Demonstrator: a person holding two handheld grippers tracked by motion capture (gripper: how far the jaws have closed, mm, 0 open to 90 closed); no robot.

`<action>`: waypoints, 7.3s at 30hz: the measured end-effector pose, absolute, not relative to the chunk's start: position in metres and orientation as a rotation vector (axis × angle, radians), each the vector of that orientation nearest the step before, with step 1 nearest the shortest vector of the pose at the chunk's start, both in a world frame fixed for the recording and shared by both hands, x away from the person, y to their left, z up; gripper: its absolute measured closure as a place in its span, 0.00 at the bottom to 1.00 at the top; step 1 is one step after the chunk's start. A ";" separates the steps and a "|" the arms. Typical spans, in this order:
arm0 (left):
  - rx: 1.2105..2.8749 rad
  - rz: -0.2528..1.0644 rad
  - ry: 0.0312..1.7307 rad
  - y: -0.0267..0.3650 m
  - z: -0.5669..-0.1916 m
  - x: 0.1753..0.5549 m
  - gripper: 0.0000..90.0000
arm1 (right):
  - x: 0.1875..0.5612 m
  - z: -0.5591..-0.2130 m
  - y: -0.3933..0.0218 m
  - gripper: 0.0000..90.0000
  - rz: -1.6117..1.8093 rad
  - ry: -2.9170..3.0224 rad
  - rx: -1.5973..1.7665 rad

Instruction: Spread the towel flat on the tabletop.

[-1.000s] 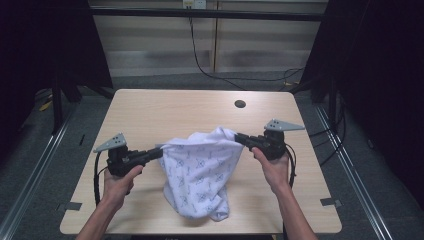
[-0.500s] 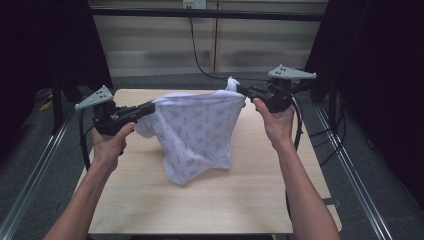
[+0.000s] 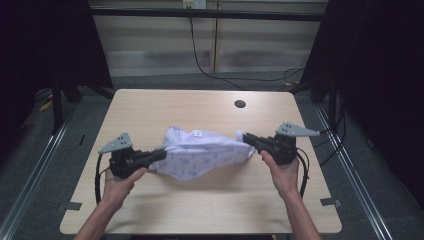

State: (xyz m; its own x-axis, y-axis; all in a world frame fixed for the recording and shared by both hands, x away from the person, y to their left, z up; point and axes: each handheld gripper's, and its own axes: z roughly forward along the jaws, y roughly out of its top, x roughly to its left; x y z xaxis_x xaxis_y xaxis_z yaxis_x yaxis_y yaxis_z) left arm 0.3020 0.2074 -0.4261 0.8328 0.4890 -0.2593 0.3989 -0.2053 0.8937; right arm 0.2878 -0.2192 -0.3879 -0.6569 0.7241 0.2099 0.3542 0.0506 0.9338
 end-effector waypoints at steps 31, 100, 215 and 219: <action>1.880 0.045 0.773 0.219 -0.462 0.312 0.64 | 0.279 -0.464 -0.215 0.55 1.479 2.181 1.254; 2.174 -0.050 0.651 0.168 -0.495 0.286 0.95 | 0.306 -0.498 -0.178 1.00 1.231 2.367 1.189; 1.994 -0.123 0.765 0.201 -0.470 0.295 0.78 | 0.241 -0.484 -0.254 0.95 1.181 2.200 1.255; 1.990 -0.168 0.749 0.206 -0.474 0.286 0.68 | 0.228 -0.478 -0.257 0.78 1.227 2.188 1.263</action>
